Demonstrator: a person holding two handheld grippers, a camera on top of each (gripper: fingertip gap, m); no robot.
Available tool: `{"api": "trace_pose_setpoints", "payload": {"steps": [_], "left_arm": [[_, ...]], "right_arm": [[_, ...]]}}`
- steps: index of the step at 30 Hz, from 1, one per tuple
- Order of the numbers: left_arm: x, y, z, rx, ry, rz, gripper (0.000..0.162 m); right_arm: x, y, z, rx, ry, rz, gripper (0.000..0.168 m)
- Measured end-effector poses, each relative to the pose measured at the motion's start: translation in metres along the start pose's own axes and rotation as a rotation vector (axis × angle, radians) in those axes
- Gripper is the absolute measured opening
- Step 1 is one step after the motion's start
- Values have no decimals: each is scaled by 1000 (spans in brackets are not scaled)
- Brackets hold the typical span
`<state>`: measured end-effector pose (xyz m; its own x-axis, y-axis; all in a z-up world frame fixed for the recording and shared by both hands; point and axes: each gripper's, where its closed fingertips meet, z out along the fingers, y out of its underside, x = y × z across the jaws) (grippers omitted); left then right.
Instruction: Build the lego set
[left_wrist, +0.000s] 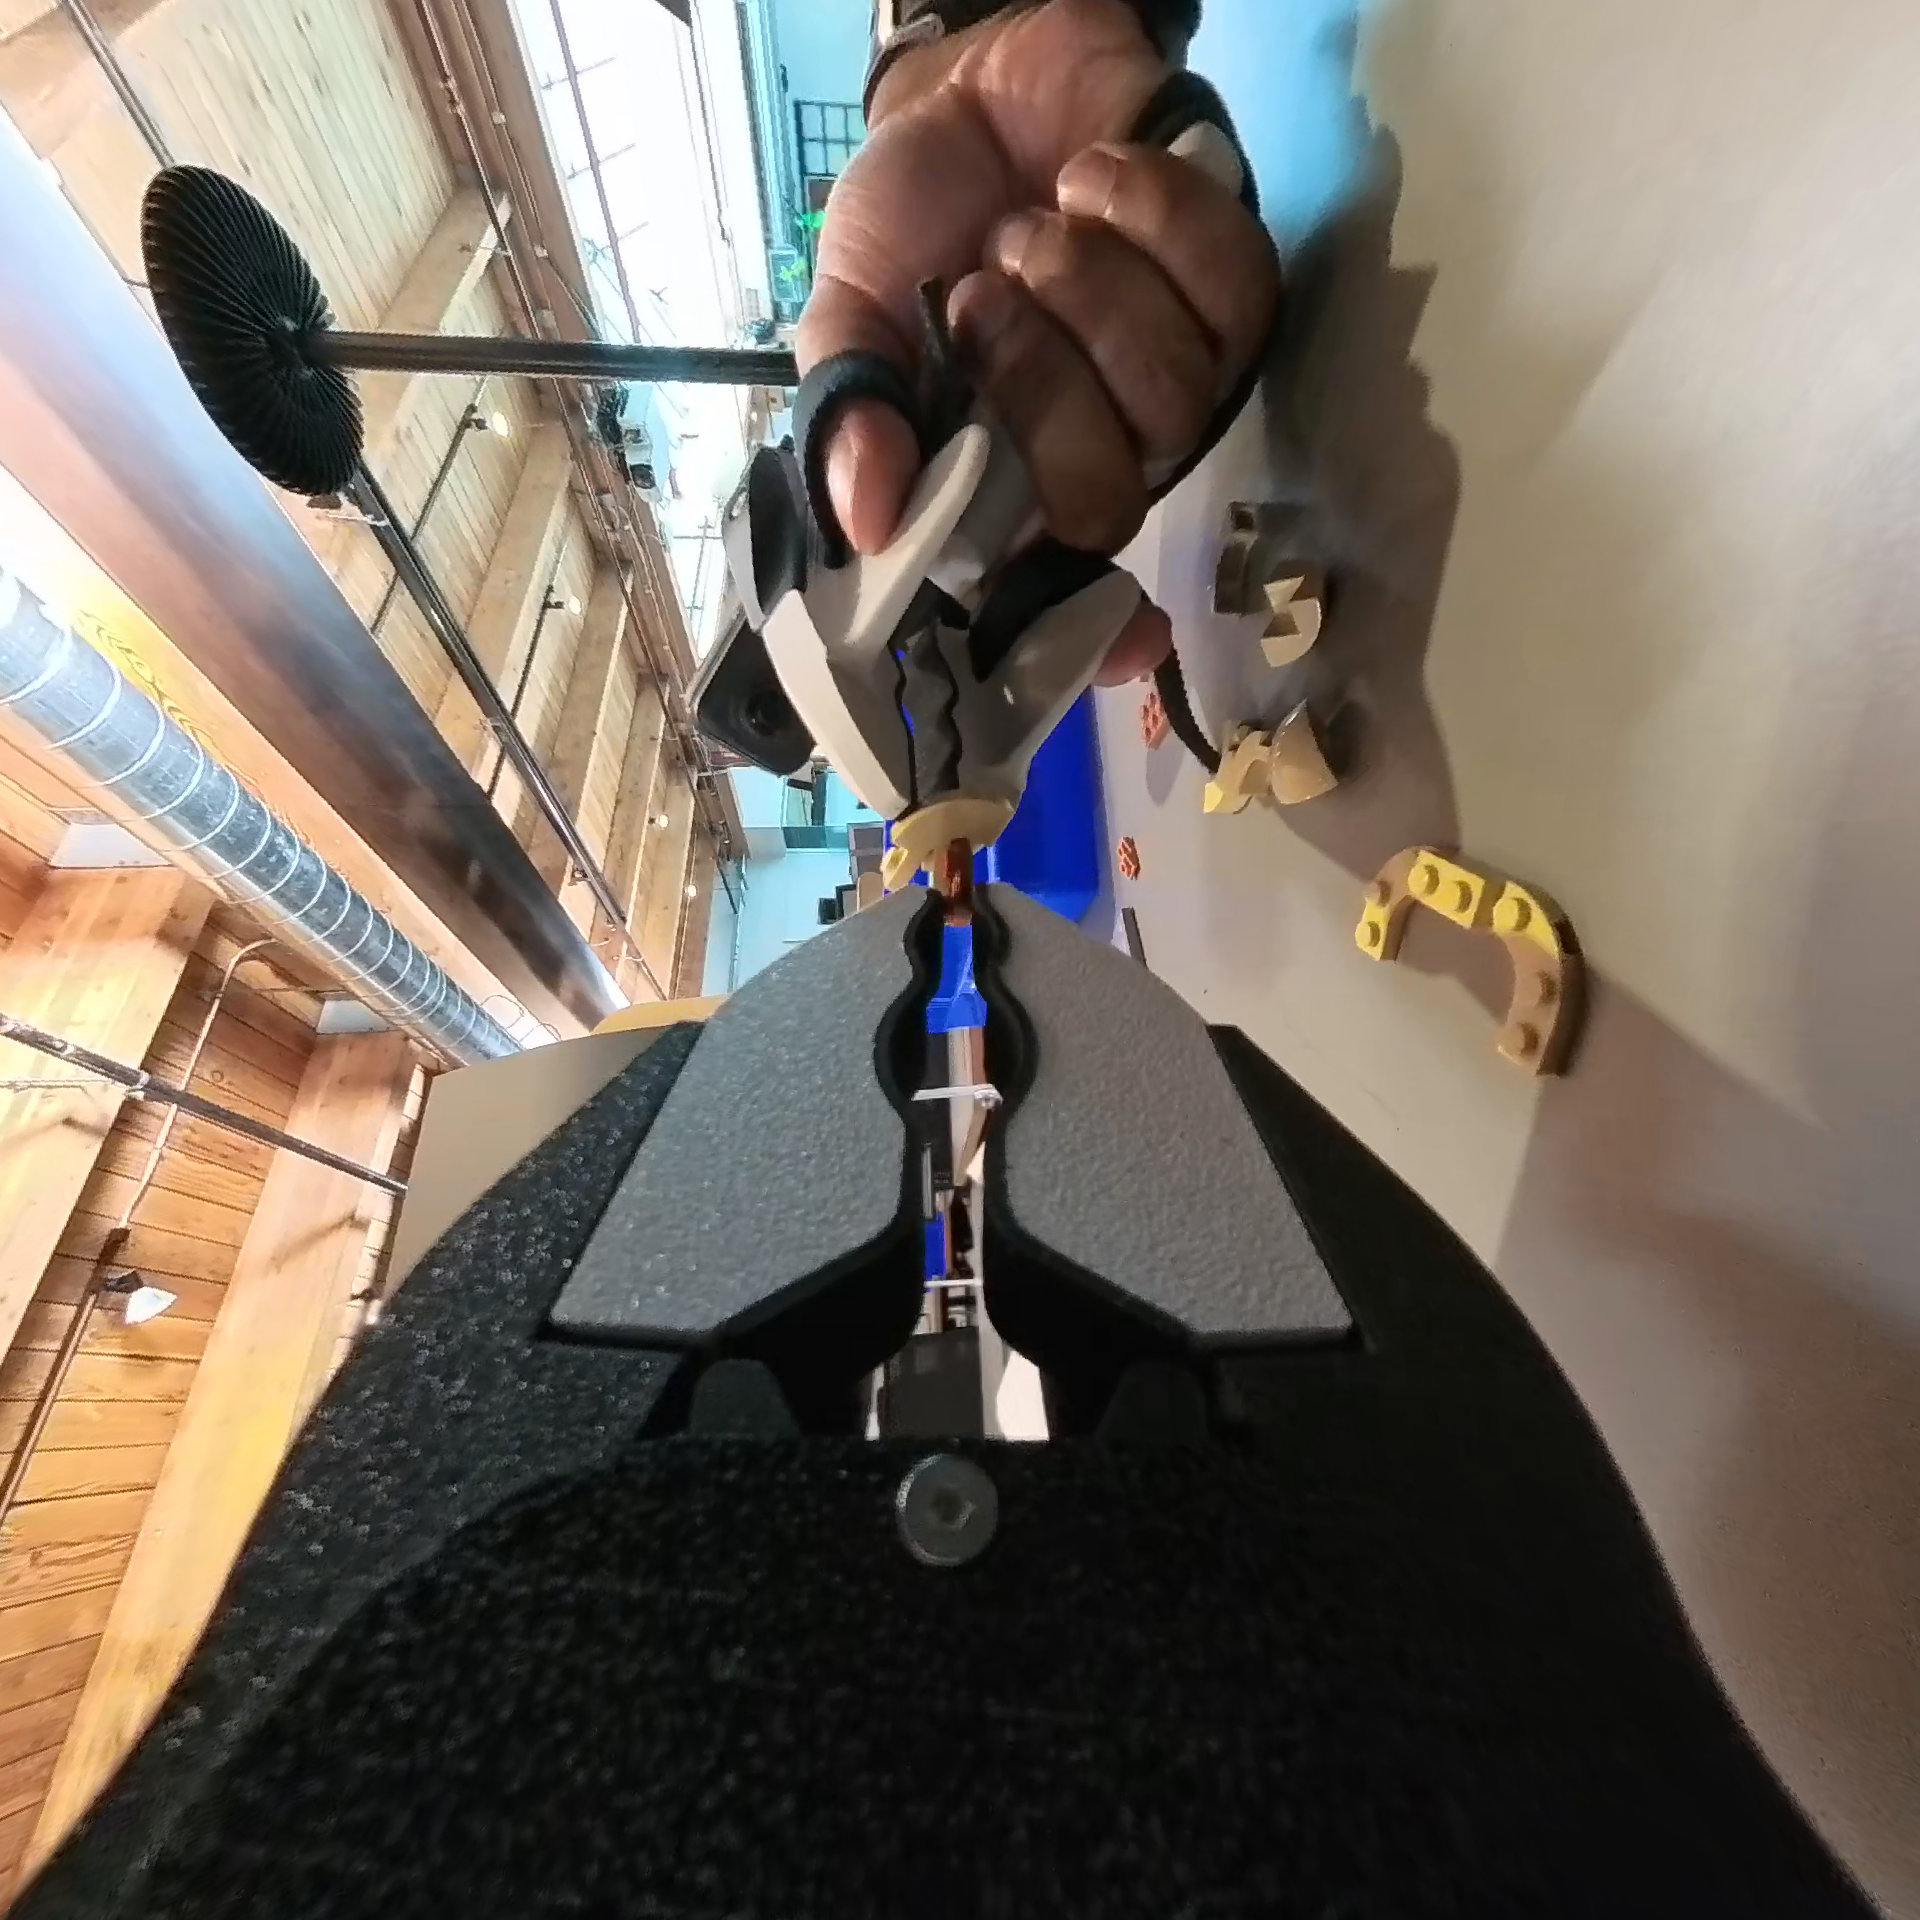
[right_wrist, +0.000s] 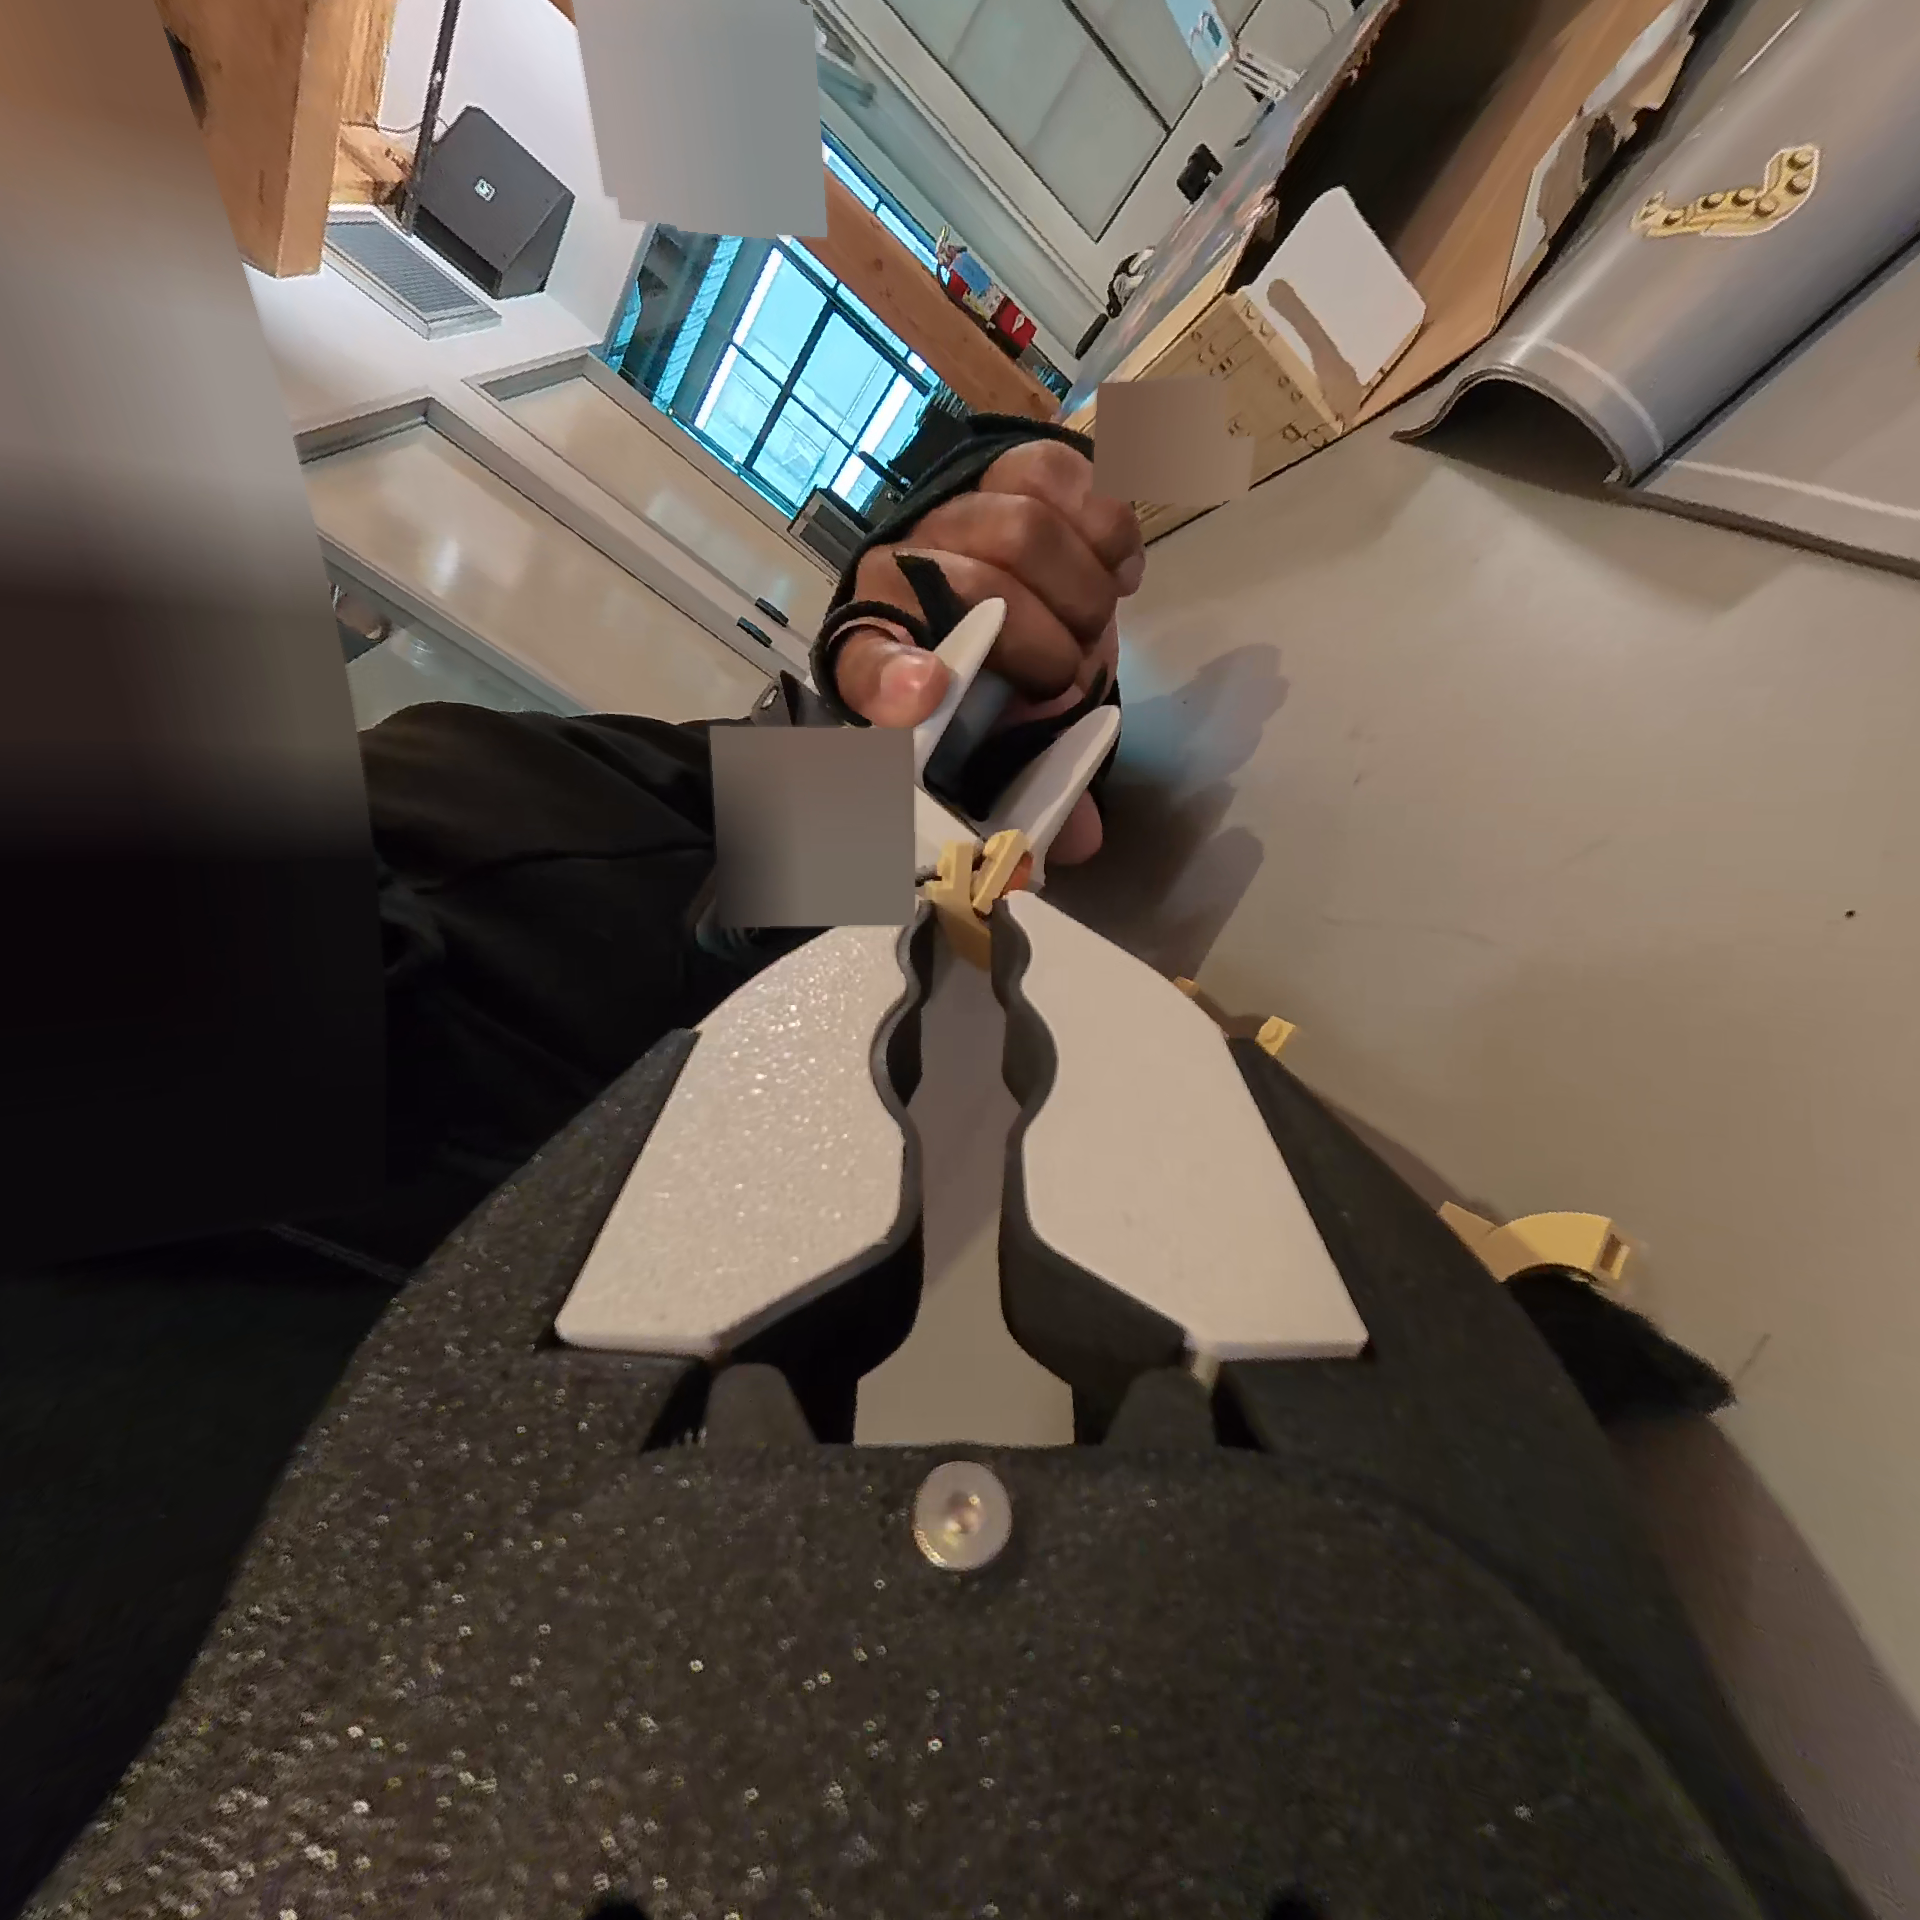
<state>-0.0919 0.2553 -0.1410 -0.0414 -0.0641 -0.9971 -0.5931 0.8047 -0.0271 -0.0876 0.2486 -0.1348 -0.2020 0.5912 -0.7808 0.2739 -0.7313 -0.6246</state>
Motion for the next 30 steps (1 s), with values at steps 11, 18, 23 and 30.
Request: {"api": "trace_pose_setpoints", "payload": {"steps": [11,18,23,30], "left_arm": [[-1,2,0,12,-7,-41,3],[0,3,0,9,-8,-27,3],[-3,0,-1,16,-31,-6,3],[-7,-3,-3,25,-61,9,3]], "right_arm": [[0,-6,-2,50,-10,1,6],[2,-4,-1,40,-3,36,6],[4,-2,-1,33,0,60,4],[2,-1,0,31,-14,69,3]]}}
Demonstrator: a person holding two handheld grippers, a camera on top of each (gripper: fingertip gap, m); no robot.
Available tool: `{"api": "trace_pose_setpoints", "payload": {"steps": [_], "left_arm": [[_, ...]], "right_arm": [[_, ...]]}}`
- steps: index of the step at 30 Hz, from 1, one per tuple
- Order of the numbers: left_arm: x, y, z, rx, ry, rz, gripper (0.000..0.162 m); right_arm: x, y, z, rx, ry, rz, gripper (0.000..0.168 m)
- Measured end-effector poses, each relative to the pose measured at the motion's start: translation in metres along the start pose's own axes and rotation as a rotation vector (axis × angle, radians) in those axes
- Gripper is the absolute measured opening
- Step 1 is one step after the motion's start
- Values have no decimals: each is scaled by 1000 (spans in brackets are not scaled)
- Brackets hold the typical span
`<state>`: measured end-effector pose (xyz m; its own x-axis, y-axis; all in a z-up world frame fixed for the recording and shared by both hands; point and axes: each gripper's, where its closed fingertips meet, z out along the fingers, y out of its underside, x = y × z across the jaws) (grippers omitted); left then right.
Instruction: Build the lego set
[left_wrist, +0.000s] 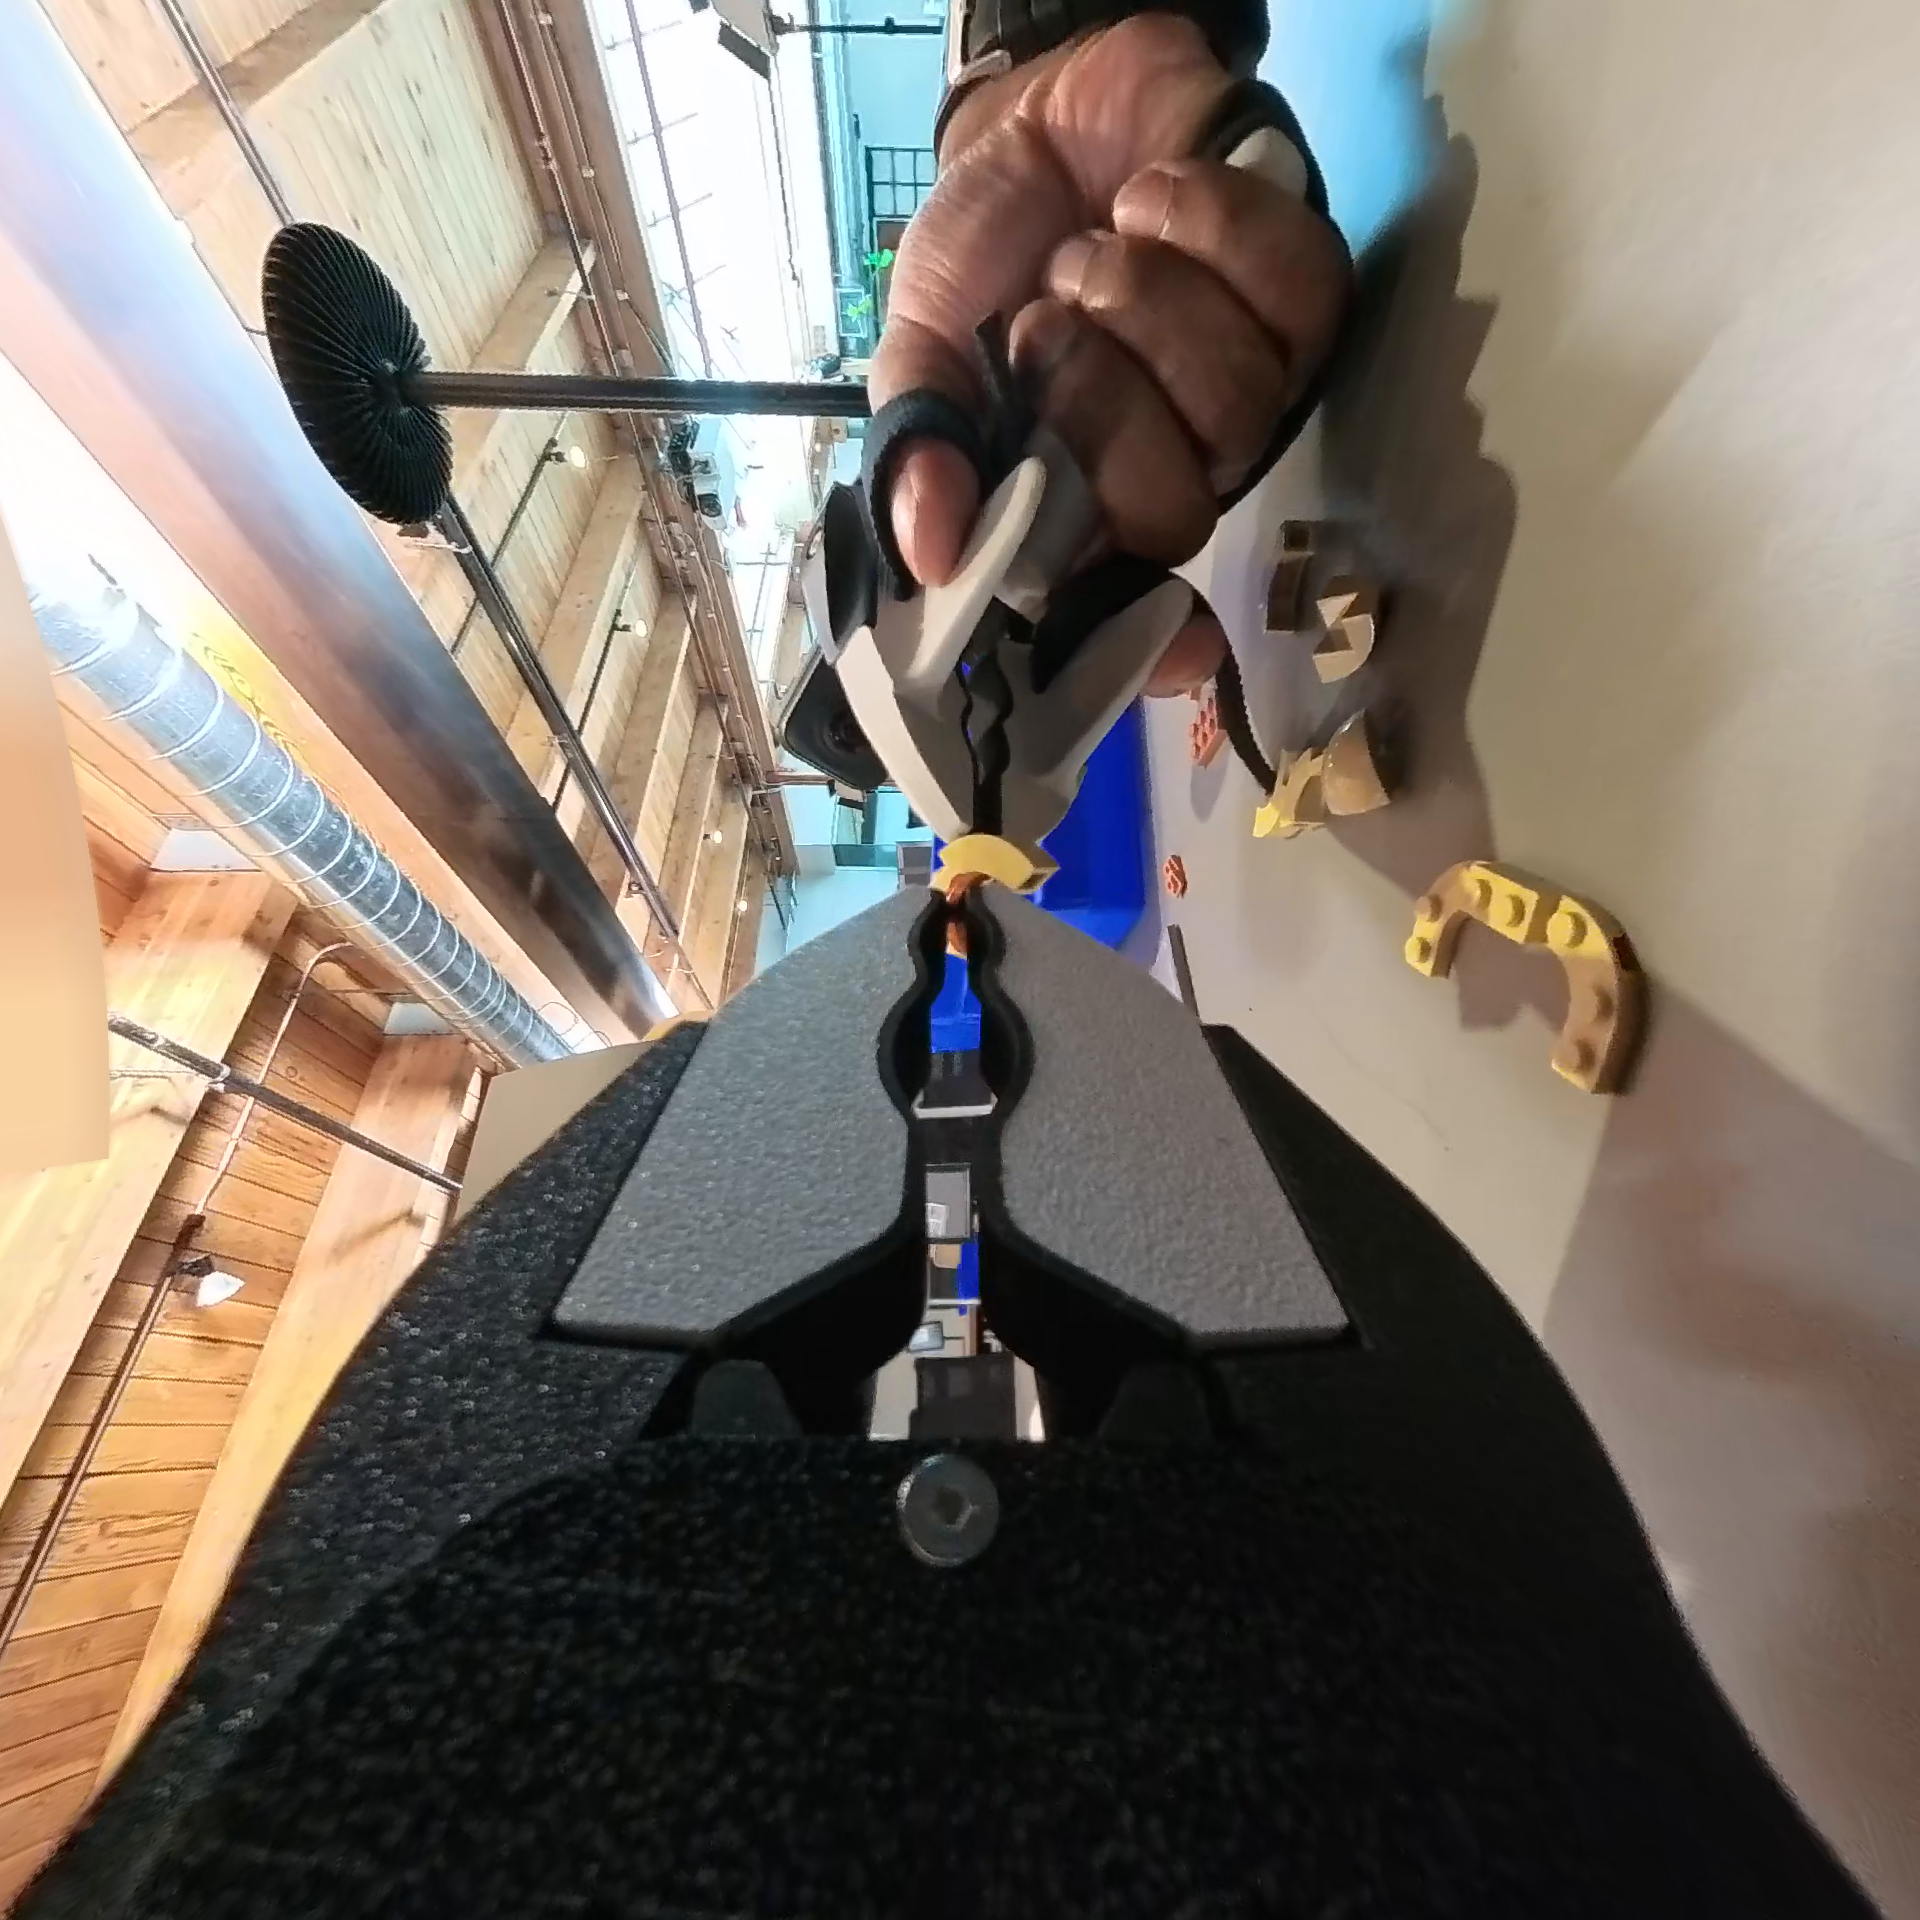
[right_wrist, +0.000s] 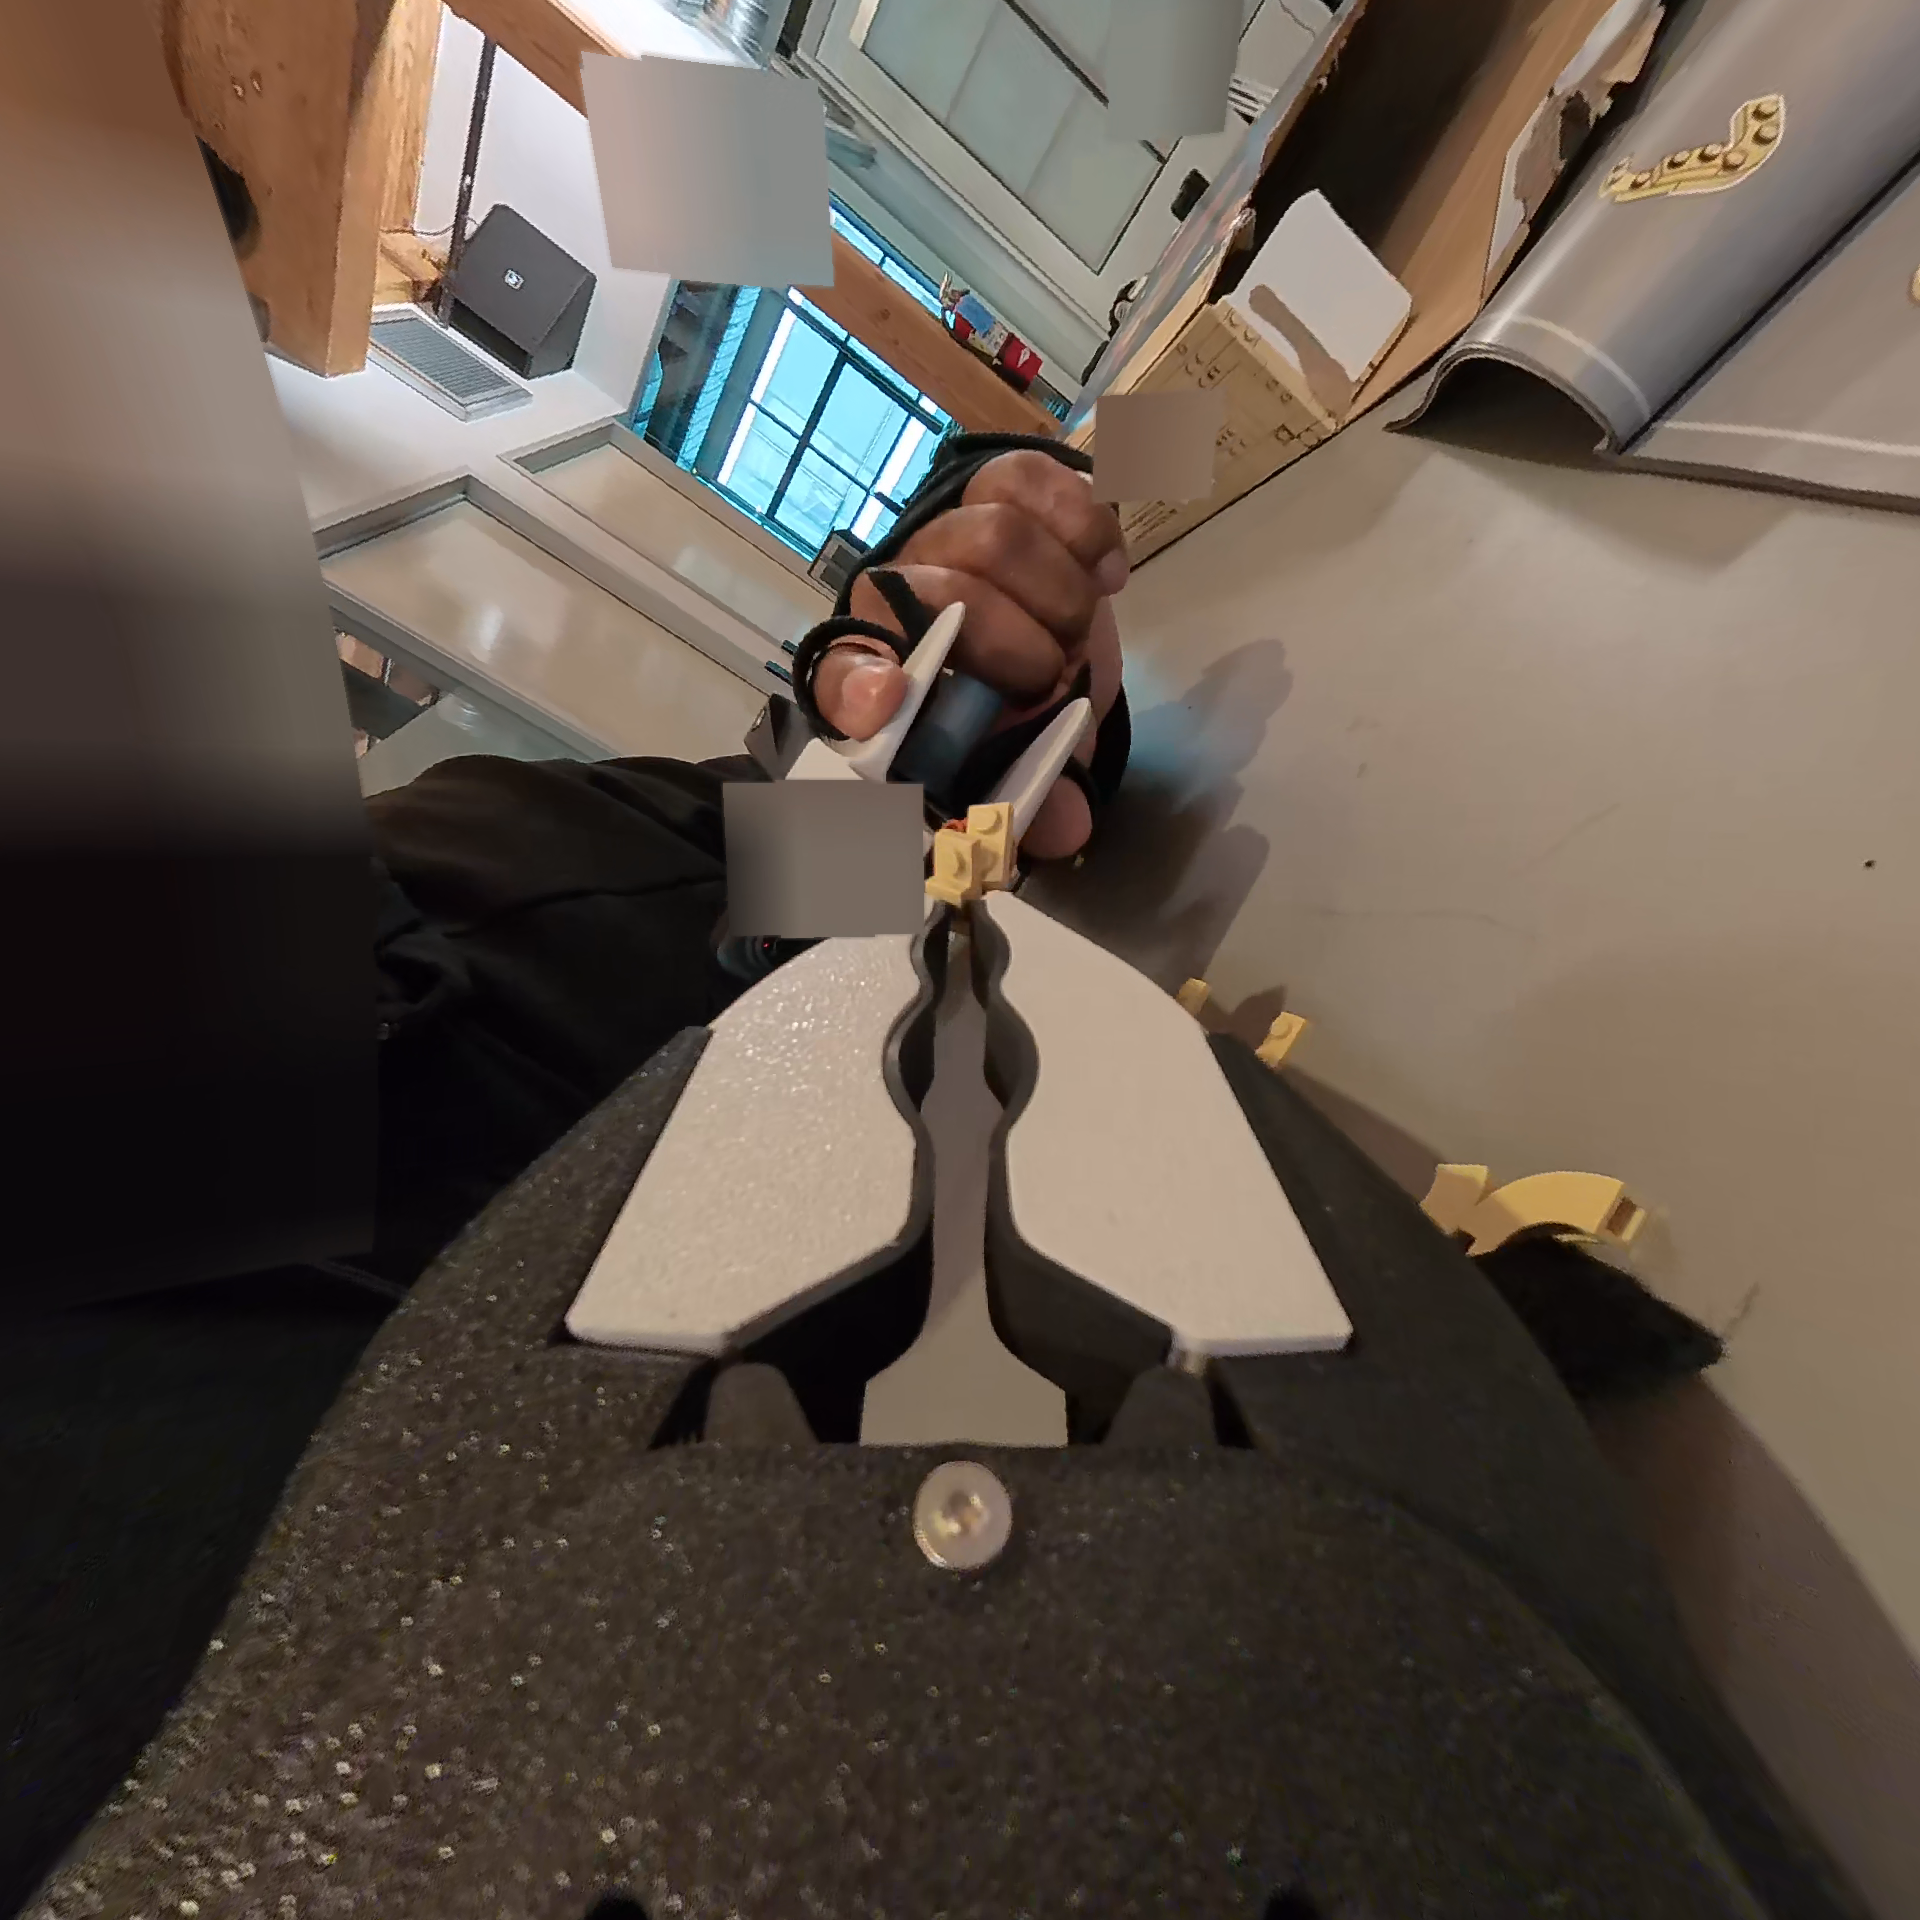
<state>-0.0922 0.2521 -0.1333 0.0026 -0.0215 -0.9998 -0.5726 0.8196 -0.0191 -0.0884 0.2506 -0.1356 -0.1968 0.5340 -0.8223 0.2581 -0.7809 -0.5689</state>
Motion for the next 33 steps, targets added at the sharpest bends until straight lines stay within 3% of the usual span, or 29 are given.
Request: {"api": "trace_pose_setpoints", "payload": {"steps": [12,21,27,33], "left_arm": [[-3,-11,-1,42,-23,19,1],[12,-13,2,69,59,-7,0],[9,10,-6,43,113,-201,0],[34,81,-22,-201,346,-619,11]], "right_arm": [[-6,5,4,-22,-42,7,8],[-4,6,5,-20,-27,24,6],[7,2,-1,-14,62,6,9],[10,0,-5,-25,117,-51,10]]}}
